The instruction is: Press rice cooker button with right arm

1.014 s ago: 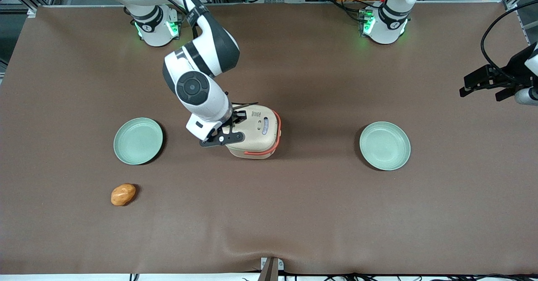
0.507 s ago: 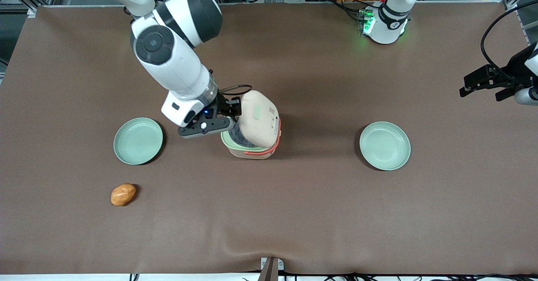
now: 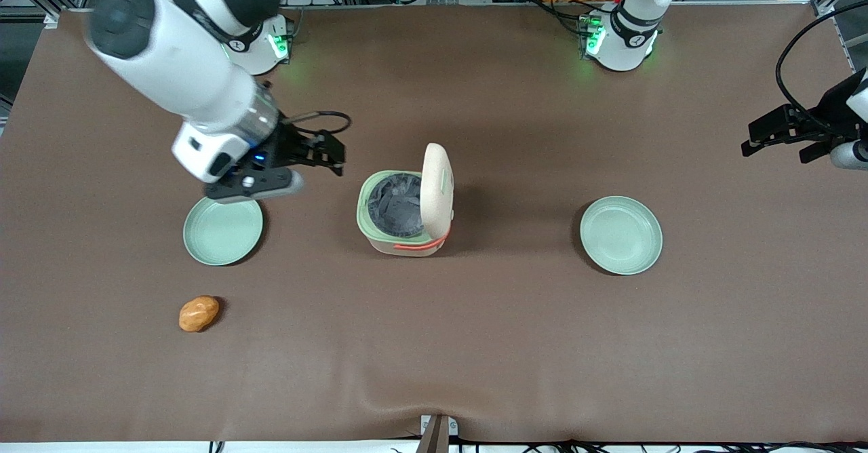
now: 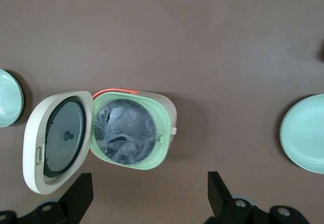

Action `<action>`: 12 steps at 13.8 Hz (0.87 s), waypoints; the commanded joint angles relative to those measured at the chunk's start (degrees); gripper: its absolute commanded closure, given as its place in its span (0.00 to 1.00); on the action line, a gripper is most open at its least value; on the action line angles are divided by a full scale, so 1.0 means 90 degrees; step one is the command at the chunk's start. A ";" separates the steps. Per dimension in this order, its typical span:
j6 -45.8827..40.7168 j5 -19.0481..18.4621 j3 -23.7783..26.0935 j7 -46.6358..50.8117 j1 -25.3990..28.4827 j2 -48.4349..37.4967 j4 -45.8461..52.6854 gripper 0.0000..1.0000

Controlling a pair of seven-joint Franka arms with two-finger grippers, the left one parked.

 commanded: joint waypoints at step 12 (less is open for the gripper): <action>-0.2005 -0.1159 -0.0316 -0.1925 -0.1943 -0.1050 -0.0229 0.00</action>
